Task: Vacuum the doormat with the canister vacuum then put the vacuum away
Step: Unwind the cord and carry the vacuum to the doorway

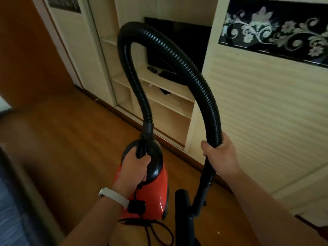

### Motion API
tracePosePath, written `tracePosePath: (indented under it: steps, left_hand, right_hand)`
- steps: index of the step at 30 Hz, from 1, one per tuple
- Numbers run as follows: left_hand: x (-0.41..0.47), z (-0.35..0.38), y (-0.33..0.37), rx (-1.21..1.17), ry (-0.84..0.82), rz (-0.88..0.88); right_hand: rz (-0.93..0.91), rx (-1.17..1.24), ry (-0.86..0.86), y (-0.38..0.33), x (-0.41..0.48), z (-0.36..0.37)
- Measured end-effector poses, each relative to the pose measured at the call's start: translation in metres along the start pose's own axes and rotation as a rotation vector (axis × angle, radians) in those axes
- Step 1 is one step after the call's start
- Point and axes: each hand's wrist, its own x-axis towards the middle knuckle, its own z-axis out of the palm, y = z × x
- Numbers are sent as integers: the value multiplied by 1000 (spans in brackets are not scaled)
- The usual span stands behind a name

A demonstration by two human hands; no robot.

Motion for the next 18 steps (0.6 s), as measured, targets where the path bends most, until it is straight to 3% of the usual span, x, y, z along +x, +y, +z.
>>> tracePosePath:
  steps: [11, 18]
  left_hand:
    - [147, -26, 47, 9, 254, -81]
    - [191, -67, 67, -92, 470, -66]
  right_hand:
    - [-100, 36, -245, -37, 210, 105]
    - [-224, 126, -426, -84, 276, 189]
